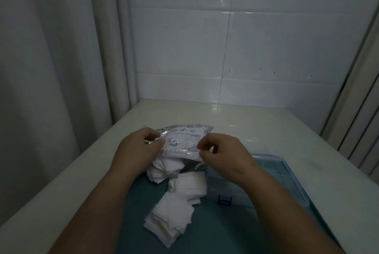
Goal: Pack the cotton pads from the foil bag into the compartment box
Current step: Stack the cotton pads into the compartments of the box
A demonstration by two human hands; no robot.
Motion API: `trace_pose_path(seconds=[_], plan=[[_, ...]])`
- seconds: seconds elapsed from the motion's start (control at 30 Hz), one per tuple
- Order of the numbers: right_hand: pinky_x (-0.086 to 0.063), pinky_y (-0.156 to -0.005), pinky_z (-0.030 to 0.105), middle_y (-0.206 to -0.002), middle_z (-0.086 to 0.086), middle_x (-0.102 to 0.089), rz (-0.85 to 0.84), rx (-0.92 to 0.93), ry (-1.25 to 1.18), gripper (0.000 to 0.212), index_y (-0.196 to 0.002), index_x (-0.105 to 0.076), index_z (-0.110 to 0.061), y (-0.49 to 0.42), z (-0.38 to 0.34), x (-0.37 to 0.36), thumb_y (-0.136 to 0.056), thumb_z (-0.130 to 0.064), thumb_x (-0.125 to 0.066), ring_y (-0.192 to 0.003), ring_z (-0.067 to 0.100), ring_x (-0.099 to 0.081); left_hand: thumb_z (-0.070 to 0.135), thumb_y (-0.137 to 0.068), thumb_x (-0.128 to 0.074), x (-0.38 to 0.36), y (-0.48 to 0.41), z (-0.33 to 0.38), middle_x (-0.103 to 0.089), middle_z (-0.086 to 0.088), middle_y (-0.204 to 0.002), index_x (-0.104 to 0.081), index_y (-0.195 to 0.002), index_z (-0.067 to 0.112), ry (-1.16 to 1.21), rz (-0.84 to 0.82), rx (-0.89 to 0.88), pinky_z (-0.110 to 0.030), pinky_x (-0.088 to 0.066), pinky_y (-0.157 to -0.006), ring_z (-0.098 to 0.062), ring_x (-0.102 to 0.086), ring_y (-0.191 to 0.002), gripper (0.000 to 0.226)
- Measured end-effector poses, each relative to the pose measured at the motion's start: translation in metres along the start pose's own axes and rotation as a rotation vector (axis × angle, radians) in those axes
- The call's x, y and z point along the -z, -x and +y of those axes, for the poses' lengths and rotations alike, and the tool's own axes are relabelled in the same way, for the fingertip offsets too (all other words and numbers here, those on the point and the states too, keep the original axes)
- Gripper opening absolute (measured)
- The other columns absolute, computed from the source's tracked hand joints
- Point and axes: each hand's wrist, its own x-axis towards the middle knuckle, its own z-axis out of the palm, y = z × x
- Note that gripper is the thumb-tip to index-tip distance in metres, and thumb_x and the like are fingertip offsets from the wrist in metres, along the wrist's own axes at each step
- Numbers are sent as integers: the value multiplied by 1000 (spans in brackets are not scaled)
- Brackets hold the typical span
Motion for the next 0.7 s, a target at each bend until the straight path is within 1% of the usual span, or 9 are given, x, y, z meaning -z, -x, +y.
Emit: trace_pose_path(seconds=[0.1,0.17,0.23,0.3,0.37,0.43,0.53,0.63,0.7], plan=[[-36,-64,8,-89,-22,-57,-187,38,45,19,-104,-69,-32,7,-10,4,-88,-27,-61,-75,-6,-51,19,-79,-73,7,6,12,-69,12,-73,-72,-78,25,84,-41,-59,-19,-46,-62,2,-59,-64,6],[-41,-70,15,-92,-17,-59,-217,82,133,18,-102,-70,-31,10,-18,4,-88,-27,-60,-80,-2,-53,17,-77,-75,15,10,18,-69,7,-65,-74,-71,22,102,-142,-78,-21,-47,-61,2,-56,-57,8],[-44,-76,22,-97,-10,-64,-189,128,223,19,-101,-70,-31,12,-25,4,-87,-25,-59,-90,8,-56,23,-75,-78,23,14,23,-71,1,-67,-74,-67,18,60,-312,-81,-29,-50,-64,-3,-59,-59,10],[-46,-81,25,-108,-6,-66,-213,141,289,26,-108,-68,-33,14,-30,3,-86,-24,-58,-99,14,-57,35,-72,-81,30,18,27,-70,-1,-65,-75,-69,15,-61,-542,-62,-26,-46,-57,-4,-57,-55,21],[-47,-83,27,-115,-4,-65,-284,124,349,35,-115,-65,-35,15,-32,2,-83,-24,-59,-104,17,-57,44,-69,-81,34,22,29,-67,3,-61,-75,-74,14,-222,-774,-25,-19,-43,-52,-3,-53,-49,31],[-49,-84,29,-116,-3,-64,-343,109,390,41,-119,-63,-36,15,-31,-1,-79,-28,-62,-106,19,-58,52,-66,-80,33,26,32,-68,4,-67,-74,-81,14,-390,-915,9,-18,-44,-52,-4,-54,-50,41],[-45,-79,28,-121,-3,-62,-398,114,440,50,-126,-58,-38,14,-28,-7,-77,-34,-67,-108,20,-58,67,-56,-76,24,32,34,-72,1,-86,-71,-91,15,-621,-968,-8,-20,-43,-59,-7,-57,-64,63],[-43,-81,28,-126,-2,-61,-413,131,476,53,-129,-55,-38,13,-27,-12,-78,-33,-69,-111,22,-57,66,-58,-77,14,37,35,-66,4,-86,-67,-94,15,-750,-938,-50,-21,-38,-55,-9,-56,-71,63],[-46,-86,30,-128,1,-60,-426,141,499,54,-131,-54,-34,13,-27,-15,-79,-33,-69,-113,24,-57,60,-59,-81,12,38,34,-65,5,-81,-66,-94,15,-723,-939,-19,-19,-38,-48,-7,-56,-63,58]])
